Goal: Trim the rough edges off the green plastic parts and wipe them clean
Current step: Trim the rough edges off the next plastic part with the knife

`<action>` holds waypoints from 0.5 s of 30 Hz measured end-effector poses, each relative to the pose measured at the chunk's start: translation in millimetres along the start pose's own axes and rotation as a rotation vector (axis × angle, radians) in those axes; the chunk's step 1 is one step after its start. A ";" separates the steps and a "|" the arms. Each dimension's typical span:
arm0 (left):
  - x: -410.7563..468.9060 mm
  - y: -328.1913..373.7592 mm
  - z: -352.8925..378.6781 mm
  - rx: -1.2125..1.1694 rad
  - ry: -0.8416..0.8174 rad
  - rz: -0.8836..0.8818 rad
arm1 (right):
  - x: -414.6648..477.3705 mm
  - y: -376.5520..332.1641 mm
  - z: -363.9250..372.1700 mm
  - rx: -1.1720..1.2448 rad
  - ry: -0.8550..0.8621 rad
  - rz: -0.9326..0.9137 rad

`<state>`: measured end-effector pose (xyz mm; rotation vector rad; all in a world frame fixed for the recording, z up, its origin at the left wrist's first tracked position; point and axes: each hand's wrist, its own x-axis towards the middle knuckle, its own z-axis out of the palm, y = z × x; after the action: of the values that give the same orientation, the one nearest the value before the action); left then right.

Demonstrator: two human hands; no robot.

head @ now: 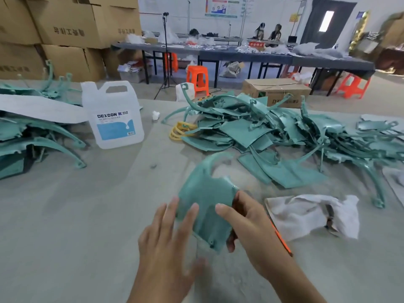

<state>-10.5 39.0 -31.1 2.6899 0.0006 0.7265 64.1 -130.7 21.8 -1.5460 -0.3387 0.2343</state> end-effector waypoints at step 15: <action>-31.1 -22.8 -26.5 -0.855 0.151 -0.615 | -33.7 59.0 -93.4 -1.205 0.258 0.227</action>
<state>-48.3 66.4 -32.6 1.6781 0.4302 0.5485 69.9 -229.0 -38.7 -2.7775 -0.0692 -0.0298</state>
